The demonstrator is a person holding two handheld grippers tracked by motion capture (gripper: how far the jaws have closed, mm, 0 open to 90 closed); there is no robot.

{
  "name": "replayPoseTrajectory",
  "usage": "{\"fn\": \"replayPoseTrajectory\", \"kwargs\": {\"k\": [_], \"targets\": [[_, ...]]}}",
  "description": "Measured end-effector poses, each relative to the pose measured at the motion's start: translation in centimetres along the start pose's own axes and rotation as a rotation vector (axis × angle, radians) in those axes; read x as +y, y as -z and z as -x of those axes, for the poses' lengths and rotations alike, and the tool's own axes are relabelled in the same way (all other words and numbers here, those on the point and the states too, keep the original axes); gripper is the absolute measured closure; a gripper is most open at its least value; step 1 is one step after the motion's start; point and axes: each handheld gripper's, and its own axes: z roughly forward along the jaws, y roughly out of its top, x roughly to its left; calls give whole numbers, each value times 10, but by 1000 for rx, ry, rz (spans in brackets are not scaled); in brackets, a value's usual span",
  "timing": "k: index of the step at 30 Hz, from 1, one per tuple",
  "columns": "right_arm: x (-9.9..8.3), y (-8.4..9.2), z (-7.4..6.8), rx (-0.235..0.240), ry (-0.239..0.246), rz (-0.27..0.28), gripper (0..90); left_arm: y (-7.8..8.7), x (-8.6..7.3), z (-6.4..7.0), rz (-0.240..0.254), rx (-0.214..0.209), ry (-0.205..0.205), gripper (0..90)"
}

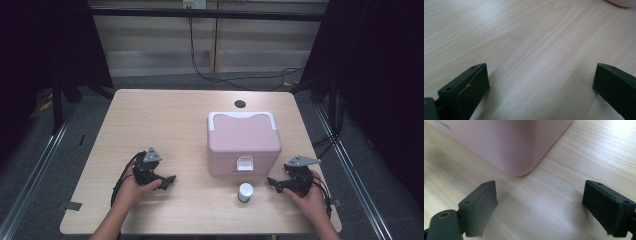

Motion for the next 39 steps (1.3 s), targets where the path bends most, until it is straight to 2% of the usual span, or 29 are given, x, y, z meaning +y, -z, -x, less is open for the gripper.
{"fn": "replayPoseTrajectory", "kwargs": {"k": [9,10,11,12,13,14,15,16,18,20,21,22,24,26,27,28,32,33,35,37,39], "targets": [[0,0,0,0,0,0,120,0,0,0,6,3,12,10],[0,1,0,-2,-6,3,141,1,0,1,11,14,18,10],[-1,1,1,-3,-11,7,171,1,0,1,11,14,18,31],[-1,2,2,4,-4,17,237,2,0,0,18,23,39,58],[-1,5,4,17,-15,20,320,4,1,0,3,31,34,88],[-2,6,6,34,-18,31,374,6,3,0,-7,37,54,139],[-2,9,8,46,-42,29,409,8,5,0,-27,42,56,196],[-1,11,9,53,-54,29,462,9,7,0,-49,34,78,209],[0,17,11,49,-30,48,521,10,11,2,-72,20,129,239],[3,21,11,42,-14,56,609,12,17,2,-113,-9,164,290],[5,22,11,33,-15,55,628,12,17,2,-113,-9,164,311],[6,23,12,27,-23,58,649,14,23,2,-142,-50,192,322],[9,24,15,65,-50,64,704,17,32,1,-172,-79,211,354],[12,25,17,57,-29,55,760,21,44,0,-199,-84,229,353],[14,25,18,64,-25,53,773,21,44,0,-199,-84,229,353],[17,25,18,61,-27,48,788,28,63,1,-225,-95,237,353],[26,22,20,65,-10,40,865,38,97,7,-251,-106,229,343],[28,21,20,66,-6,39,893,40,108,9,-256,-123,229,342],[32,18,19,71,-5,27,900,40,122,13,-262,-145,239,335],[37,17,19,61,-3,23,900,40,135,18,-284,-138,218,332],[40,17,20,64,8,25,900,39,146,21,-298,-149,209,326]]}}
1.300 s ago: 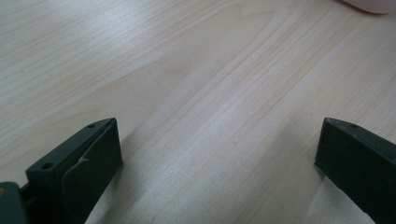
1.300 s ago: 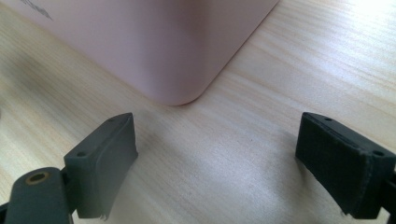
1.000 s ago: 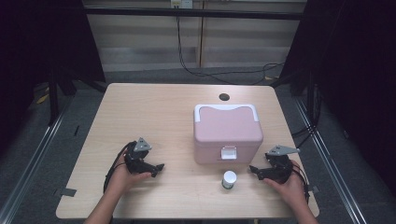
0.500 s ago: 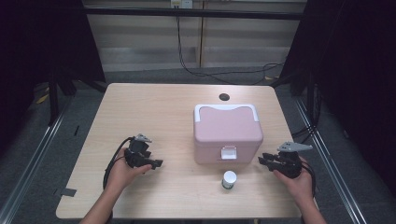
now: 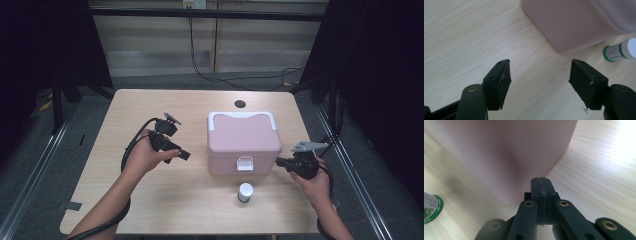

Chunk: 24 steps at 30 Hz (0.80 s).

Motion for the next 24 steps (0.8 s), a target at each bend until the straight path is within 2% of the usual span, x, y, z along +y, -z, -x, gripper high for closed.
{"fn": "replayPoseTrajectory", "kwargs": {"k": [6,10,11,17,24], "targets": [[13,3,1,6,0,27,900,5,21,6,-9,2,7,315],[18,2,1,-5,12,14,900,9,31,8,-2,0,22,310],[18,2,2,-2,11,13,900,13,38,9,3,-3,27,310],[18,1,3,0,8,16,900,20,58,15,42,-2,65,295],[18,0,3,1,0,13,900,8,80,29,-11,4,116,291]]}}
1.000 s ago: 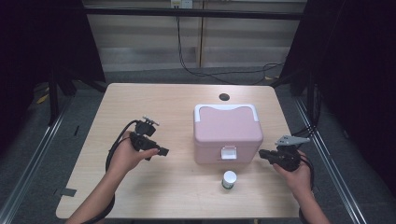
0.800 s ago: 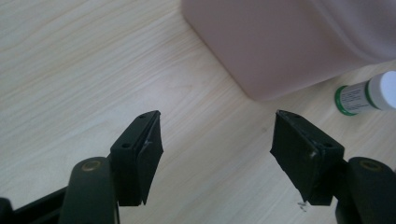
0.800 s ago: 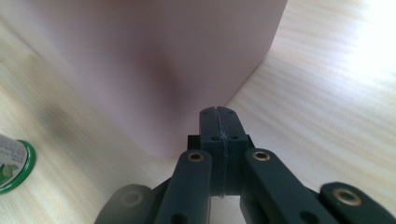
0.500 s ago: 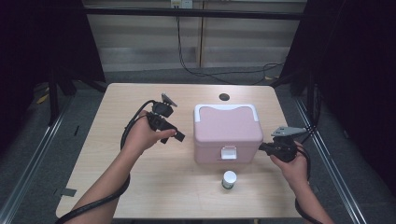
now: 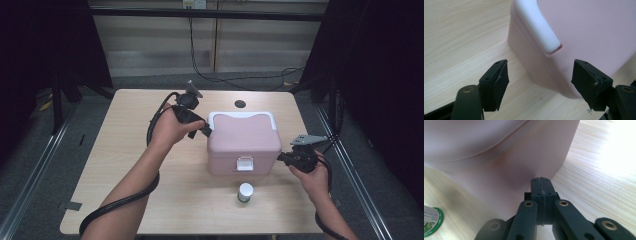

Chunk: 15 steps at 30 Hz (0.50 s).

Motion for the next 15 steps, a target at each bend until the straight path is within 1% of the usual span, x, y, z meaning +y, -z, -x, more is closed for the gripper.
{"fn": "replayPoseTrajectory", "kwargs": {"k": [2,3,4,6,7,8,10,13,15], "targets": [[0,0,0,4,0,2,900,-3,2,1,-5,-4,8,292],[0,-1,-1,8,7,2,900,-5,4,2,-5,-6,14,292],[1,-1,-1,8,7,0,900,-11,6,4,-9,-15,22,292],[2,-2,-3,12,14,-4,900,-17,7,5,-6,-24,47,293],[3,-2,-4,17,15,-3,900,-19,7,4,-2,-39,62,279],[3,-3,-5,20,16,-3,900,-20,8,4,7,-52,69,285],[5,-4,-7,24,24,-4,900,-22,8,4,2,-75,76,287],[6,-6,-9,32,25,-5,900,-22,8,4,-3,-60,85,274],[8,-7,-10,31,27,-7,900,-21,7,3,-6,-64,97,280]]}}
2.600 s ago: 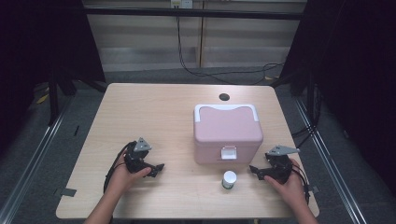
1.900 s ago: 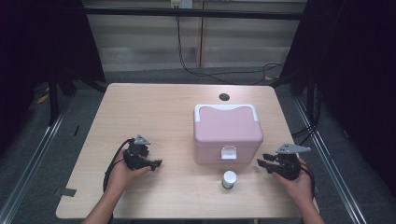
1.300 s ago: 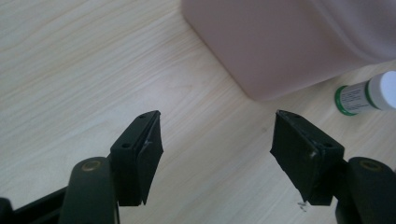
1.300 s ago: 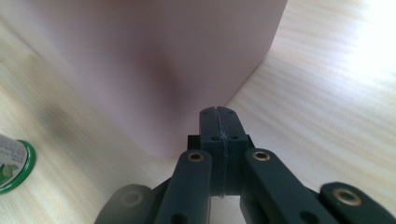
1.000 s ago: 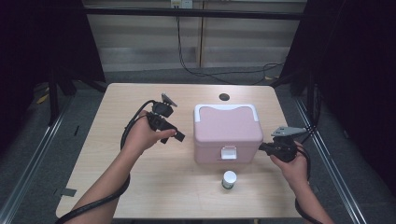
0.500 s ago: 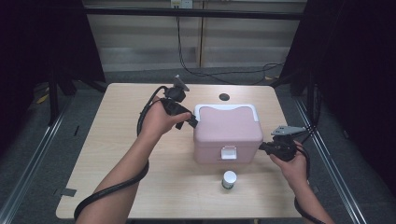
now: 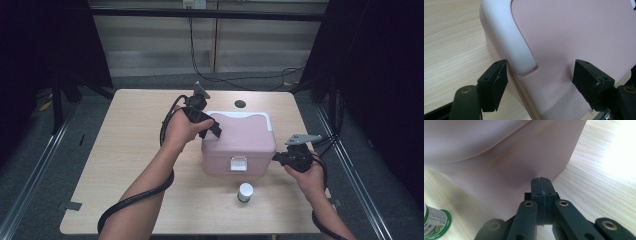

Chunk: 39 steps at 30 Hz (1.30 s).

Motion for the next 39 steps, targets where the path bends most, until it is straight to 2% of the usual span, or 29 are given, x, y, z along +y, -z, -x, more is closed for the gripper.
{"fn": "replayPoseTrajectory", "kwargs": {"k": [5,13,18,24,32,39], "targets": [[4,-3,-2,11,2,-4,900,2,-2,-4,-1,-4,19,283],[15,-10,-10,40,27,-22,900,9,-5,-10,-6,35,43,289],[21,-15,-14,61,27,-15,900,15,-9,-17,-4,37,58,299],[26,-20,-18,62,47,-22,900,18,-12,-20,2,51,66,299],[31,-24,-21,70,51,-20,900,22,-16,-23,1,68,70,300],[35,-30,-27,81,58,-15,900,28,-22,-29,0,79,96,301]]}}
